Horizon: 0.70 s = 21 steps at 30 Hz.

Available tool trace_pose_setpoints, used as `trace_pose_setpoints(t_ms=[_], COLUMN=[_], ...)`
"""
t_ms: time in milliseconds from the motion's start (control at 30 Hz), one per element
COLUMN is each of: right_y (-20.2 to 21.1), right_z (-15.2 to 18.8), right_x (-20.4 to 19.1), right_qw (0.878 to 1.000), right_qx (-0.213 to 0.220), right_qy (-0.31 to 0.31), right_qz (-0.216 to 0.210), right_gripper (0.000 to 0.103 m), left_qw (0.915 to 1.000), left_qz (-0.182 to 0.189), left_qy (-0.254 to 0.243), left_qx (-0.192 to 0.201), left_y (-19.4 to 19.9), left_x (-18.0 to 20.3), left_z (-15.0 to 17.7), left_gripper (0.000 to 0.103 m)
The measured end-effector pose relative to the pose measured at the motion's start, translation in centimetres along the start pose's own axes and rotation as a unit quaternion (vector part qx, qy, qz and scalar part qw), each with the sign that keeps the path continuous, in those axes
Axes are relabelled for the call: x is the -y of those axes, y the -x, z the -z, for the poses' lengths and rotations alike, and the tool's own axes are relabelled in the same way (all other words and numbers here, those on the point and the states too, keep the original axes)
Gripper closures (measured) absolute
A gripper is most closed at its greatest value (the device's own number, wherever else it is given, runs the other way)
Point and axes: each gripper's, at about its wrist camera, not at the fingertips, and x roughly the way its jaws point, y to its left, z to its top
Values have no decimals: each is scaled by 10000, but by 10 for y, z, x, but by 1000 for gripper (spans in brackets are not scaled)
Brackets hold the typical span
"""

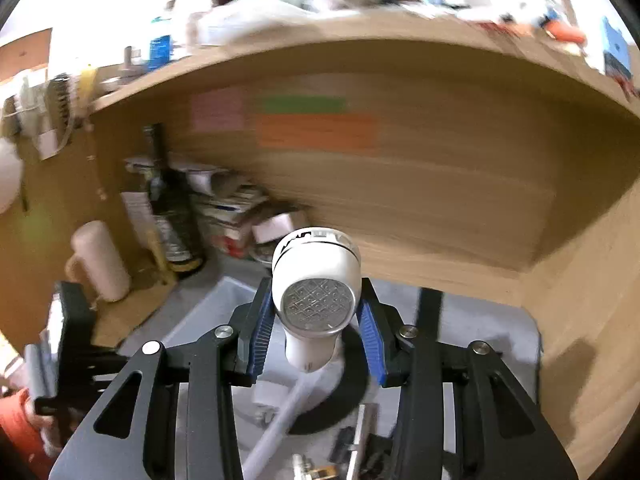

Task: Organize rigid objects
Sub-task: 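Grasp the white facial device by its body with the right gripper, then lower the white device into the box and open the right gripper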

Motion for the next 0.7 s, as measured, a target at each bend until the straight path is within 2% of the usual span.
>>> trace_pose_setpoints(t_ms=[200,467,700], right_y=[-7,-46,-74], right_z=[5,22,33], right_x=[-27,-57,-64], right_qw=[9986,9920,9847], right_qx=[-155,-828,-1289], right_qy=[221,457,399], right_qz=[-449,-832,-1100], right_gripper=[66,66,66], left_qw=[10000,10000,10000], left_qz=[-3,2,5], left_qy=[-1,6,-5], left_qx=[0,5,14], left_y=[0,0,0], left_x=[0,-1,0], left_z=[0,-1,-3], left_gripper=[96,96,96])
